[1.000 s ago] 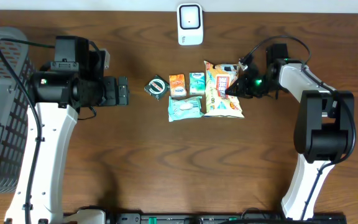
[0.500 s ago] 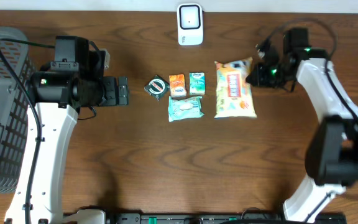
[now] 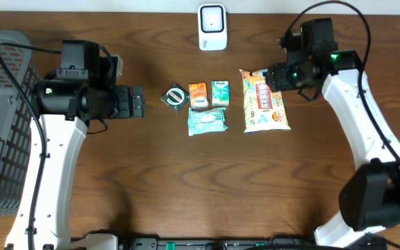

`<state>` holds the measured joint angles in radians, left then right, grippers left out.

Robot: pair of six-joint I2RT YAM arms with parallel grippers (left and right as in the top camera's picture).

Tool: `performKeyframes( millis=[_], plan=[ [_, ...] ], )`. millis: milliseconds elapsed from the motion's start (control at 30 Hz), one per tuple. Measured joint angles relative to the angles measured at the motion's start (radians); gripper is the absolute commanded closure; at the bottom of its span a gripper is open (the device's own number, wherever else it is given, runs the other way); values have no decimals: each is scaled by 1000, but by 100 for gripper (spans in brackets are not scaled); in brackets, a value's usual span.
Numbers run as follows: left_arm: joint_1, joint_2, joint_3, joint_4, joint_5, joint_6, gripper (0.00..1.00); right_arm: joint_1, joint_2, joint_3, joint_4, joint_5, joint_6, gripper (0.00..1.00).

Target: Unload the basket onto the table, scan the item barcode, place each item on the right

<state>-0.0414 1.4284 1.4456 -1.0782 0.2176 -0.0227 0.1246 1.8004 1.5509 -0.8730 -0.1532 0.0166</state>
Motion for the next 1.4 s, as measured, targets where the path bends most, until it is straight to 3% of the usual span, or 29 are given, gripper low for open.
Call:
performKeyframes(
  millis=[133,267,500,667,800,867,900,967,1000,1400],
  plan=[
    [0,0,0,0,0,0,2,-54,78,0,17,-43,2,14],
    [0,0,0,0,0,0,2,-114,188,-1,22,-124,0,20],
    [0,0,0,0,0,0,2,-197,366,-4,24,-406,-65,19],
    [0,0,0,0,0,0,2,-208,393,-4,34,-547,-86,20],
    [0,0,0,0,0,0,2,-196,408,-4,36,-592,-97,33],
    [0,0,0,0,0,0,2,-186,417,-4,40,-600,-108,47],
    [0,0,0,0,0,0,2,-179,421,-4,45,-601,-111,57],
    [0,0,0,0,0,0,2,-163,434,-4,52,-600,-117,92],
    [0,0,0,0,0,0,2,-156,441,-4,53,-607,-114,99],
    [0,0,0,0,0,0,2,-148,410,-1,56,-642,-105,99]
  ],
)
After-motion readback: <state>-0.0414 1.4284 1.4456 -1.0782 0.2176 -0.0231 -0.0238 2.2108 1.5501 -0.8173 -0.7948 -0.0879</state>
